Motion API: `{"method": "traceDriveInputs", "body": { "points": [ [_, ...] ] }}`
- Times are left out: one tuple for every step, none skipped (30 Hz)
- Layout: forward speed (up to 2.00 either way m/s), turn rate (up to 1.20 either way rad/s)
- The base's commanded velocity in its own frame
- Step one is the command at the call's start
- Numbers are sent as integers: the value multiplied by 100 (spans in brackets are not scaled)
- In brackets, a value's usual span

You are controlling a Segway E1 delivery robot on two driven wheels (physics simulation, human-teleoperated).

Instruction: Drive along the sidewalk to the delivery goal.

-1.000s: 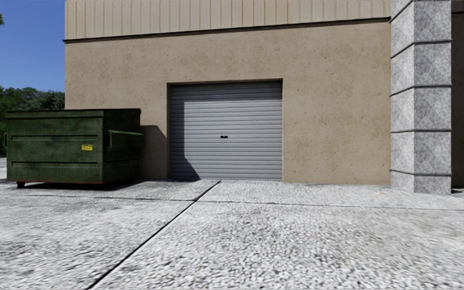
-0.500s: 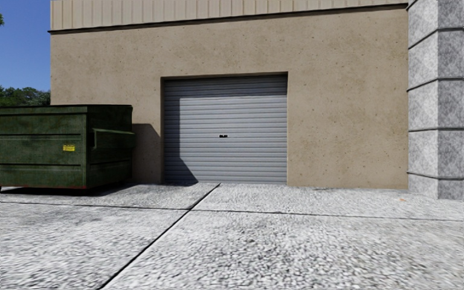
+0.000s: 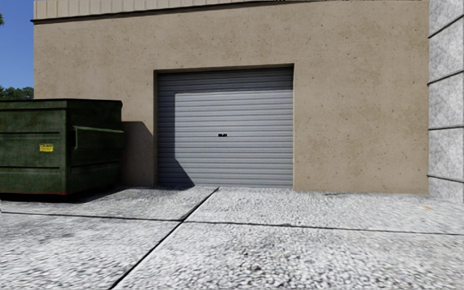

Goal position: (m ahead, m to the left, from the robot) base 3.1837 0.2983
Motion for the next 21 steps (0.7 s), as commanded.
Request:
{"method": "traceDriveInputs", "body": {
  "points": [
    [82,0],
    [81,0],
    [79,0],
    [78,0],
    [78,0],
    [78,0],
    [78,0],
    [78,0],
    [77,0],
    [76,0],
    [75,0],
    [75,0],
    [74,0],
    [74,0],
    [74,0],
    [74,0],
    [74,0],
    [74,0],
    [74,0],
    [74,0],
    [74,0]
  ]
}}
